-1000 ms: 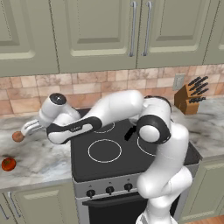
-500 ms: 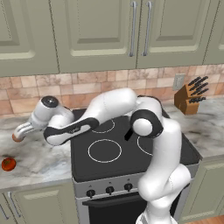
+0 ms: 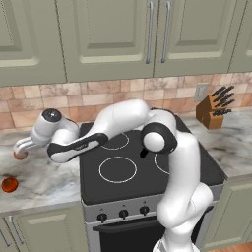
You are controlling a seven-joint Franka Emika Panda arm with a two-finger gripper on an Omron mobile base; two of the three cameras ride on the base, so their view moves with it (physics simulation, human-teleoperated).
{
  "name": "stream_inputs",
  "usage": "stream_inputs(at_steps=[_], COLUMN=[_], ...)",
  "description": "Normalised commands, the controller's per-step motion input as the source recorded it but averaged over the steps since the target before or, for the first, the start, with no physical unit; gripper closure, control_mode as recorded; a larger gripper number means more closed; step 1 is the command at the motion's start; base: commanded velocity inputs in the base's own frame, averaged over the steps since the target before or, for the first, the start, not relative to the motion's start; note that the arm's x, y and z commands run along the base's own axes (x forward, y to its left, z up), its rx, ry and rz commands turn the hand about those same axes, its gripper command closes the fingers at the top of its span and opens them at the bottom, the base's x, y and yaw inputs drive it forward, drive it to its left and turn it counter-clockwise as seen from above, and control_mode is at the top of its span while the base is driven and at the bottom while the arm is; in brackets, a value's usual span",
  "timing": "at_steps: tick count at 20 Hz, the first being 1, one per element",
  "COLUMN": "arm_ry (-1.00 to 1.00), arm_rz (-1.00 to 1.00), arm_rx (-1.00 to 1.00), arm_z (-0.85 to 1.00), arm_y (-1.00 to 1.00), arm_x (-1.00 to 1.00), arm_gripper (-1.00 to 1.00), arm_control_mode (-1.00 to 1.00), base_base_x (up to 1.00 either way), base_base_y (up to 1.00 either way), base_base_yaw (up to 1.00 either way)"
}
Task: Place the pan on the rear right burner on the stove. Then place the tomato and the onion in the pan and turn on the rear right burner.
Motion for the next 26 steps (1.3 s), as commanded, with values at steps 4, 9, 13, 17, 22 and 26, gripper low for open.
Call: stream_inputs(at_steps=[4, 9, 13, 17, 22, 26], arm_ry=[0.0, 0.03, 0.04, 0.0, 0.0, 0.0], arm_rz=[-0.09, -0.04, -0.03, -0.03, -0.03, -0.03], arm_rx=[0.0, 0.0, 0.0, 0.0, 0.0, 0.0], arm_z=[-0.07, -0.18, -0.21, -0.12, -0.09, -0.14], arm_y=[0.11, 0.14, 0.07, 0.02, 0.03, 0.09], arm_x=[0.14, 0.08, 0.12, 0.14, 0.17, 0.12], arm_gripper=[-1.0, -1.0, -1.0, -1.0, -1.0, -1.0], arm_control_mode=[-1.0, -1.0, -1.0, -1.0, -1.0, -1.0], base_base_x=[0.0, 0.0, 0.0, 0.0, 0.0, 0.0], base_base_y=[0.0, 0.0, 0.0, 0.0, 0.0, 0.0], base_base_yaw=[0.0, 0.0, 0.0, 0.0, 0.0, 0.0])
